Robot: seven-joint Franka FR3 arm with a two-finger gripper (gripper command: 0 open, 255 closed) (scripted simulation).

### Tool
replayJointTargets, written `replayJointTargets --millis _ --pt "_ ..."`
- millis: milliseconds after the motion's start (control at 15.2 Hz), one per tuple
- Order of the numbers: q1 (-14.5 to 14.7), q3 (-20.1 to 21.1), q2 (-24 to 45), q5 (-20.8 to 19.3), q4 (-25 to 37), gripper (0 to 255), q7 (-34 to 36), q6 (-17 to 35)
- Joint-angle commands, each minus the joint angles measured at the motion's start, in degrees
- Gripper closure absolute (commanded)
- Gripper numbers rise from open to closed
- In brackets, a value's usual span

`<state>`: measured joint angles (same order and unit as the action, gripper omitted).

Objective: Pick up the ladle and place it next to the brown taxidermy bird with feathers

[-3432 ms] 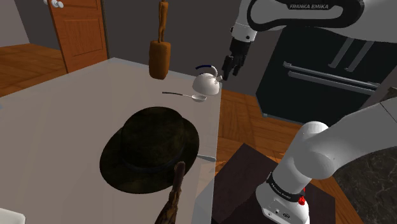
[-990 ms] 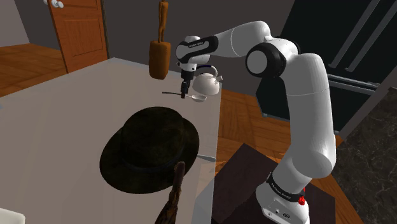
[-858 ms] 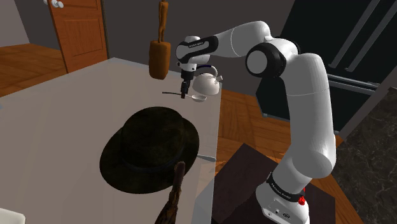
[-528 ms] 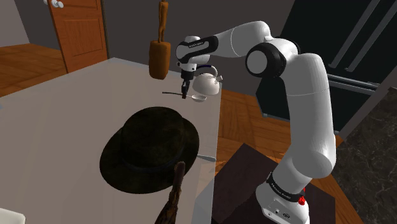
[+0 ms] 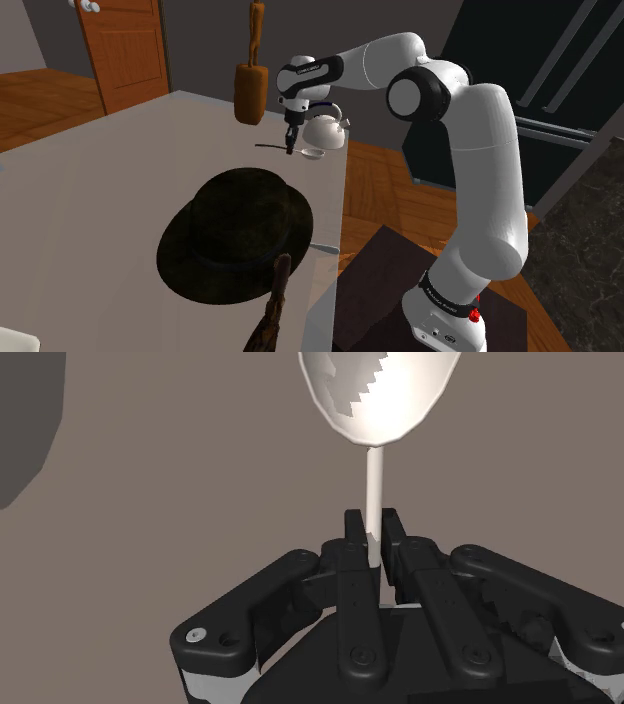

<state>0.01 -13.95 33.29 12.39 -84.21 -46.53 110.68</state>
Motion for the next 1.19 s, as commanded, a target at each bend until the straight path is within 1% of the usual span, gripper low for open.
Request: replayJointTargets --millis 0,594,1122 --pt "0.0 -0.1 -0.4 -0.1 0.6 255 0.1 -0.9" --pt "-0.1 -0.4 -2.3 -0.8 4.6 255 0.9 -6.7" --pt "-0.4 -0.6 -3.2 -1.2 9.4 255 1.5 -12.4"
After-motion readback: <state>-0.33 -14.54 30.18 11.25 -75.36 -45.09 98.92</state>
